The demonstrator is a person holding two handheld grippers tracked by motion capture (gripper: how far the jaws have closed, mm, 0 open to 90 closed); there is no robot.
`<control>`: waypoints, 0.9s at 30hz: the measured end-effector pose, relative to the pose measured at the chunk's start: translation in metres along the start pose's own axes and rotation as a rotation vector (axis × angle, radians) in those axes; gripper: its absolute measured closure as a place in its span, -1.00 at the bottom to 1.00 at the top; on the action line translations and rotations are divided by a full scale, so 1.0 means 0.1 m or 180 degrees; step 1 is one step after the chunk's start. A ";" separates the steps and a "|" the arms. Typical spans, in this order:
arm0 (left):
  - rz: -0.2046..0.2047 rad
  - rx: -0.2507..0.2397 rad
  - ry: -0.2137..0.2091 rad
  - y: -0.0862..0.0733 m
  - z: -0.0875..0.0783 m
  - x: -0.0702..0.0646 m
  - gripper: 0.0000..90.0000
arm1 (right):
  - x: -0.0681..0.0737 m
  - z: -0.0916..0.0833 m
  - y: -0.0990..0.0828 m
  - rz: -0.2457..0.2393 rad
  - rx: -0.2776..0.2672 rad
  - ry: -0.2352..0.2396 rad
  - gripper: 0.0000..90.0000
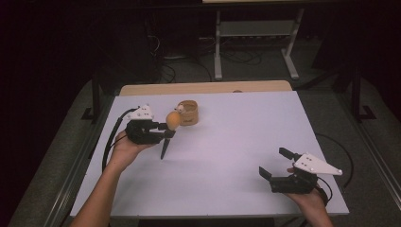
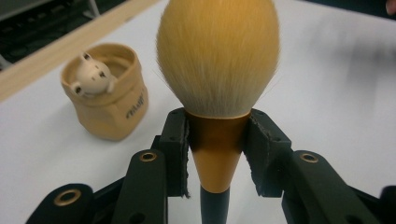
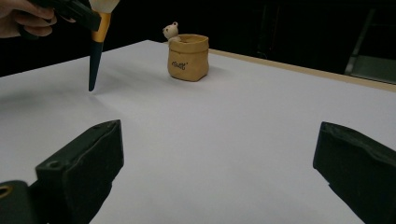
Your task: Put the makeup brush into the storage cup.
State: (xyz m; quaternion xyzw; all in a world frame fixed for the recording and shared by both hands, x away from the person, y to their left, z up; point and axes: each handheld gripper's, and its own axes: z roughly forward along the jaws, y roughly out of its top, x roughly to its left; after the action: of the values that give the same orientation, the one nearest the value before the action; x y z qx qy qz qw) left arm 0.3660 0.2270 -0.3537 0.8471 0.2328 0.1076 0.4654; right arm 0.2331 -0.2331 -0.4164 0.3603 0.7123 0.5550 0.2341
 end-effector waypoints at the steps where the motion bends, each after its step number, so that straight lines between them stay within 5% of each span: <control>1: -0.0031 -0.0051 -0.0002 0.00 -0.01 0.00 0.38 | 0.00 0.00 0.00 -0.0011 0.0003 -0.0001 -0.97; 27: -0.0230 -0.0687 0.0298 0.07 -0.06 0.01 0.38 | 0.00 -0.01 0.00 -0.0008 0.0002 -0.0014 -0.97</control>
State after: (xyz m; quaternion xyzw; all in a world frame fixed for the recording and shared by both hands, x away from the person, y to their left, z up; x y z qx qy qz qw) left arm 0.3669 0.2287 -0.3451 0.7773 0.2717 0.1547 0.5460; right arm 0.2323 -0.2341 -0.4159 0.3607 0.7124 0.5537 0.2362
